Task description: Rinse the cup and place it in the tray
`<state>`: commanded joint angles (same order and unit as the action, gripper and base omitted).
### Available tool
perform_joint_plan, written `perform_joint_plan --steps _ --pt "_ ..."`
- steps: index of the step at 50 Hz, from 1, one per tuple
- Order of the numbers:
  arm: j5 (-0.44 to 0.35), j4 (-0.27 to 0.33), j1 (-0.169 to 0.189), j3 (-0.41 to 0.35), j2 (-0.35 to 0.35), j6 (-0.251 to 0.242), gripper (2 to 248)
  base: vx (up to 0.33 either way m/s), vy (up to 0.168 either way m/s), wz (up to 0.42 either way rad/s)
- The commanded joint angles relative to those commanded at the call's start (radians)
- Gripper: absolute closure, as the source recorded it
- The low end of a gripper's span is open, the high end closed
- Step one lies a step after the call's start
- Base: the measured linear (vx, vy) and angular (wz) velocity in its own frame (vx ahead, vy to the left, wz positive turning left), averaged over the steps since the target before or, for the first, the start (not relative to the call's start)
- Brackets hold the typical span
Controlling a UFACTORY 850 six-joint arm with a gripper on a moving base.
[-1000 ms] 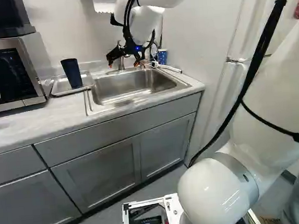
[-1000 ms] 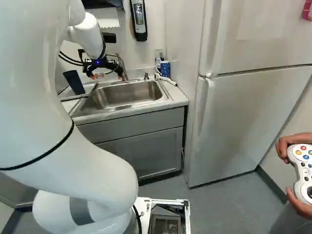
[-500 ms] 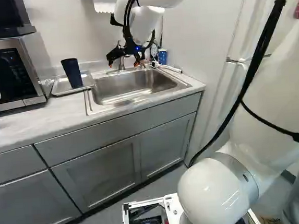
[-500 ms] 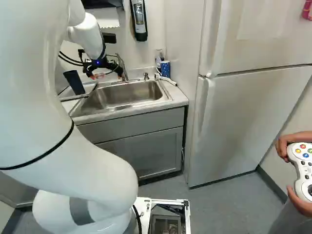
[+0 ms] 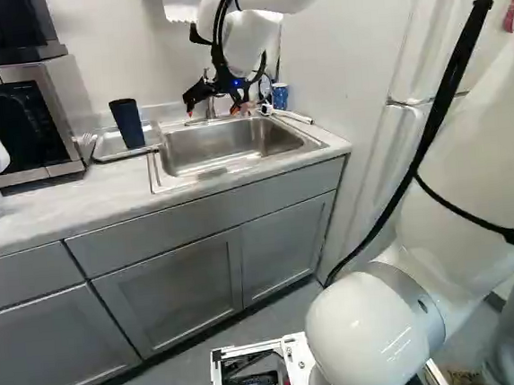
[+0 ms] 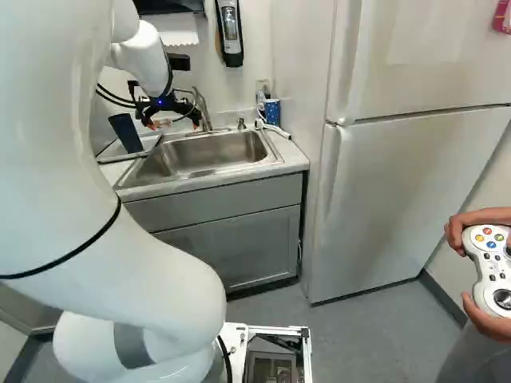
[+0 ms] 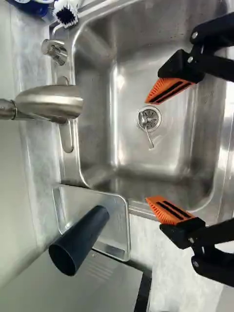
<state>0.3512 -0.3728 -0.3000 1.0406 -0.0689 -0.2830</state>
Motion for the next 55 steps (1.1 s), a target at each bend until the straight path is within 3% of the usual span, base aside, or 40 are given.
perform_joint_plan --steps 40,55 --pt "0.000 0.000 0.000 0.000 0.000 0.000 3 -0.076 0.027 0.138" --pt "0.000 0.000 0.000 0.000 0.000 0.000 3 -0.125 -0.041 0.103"
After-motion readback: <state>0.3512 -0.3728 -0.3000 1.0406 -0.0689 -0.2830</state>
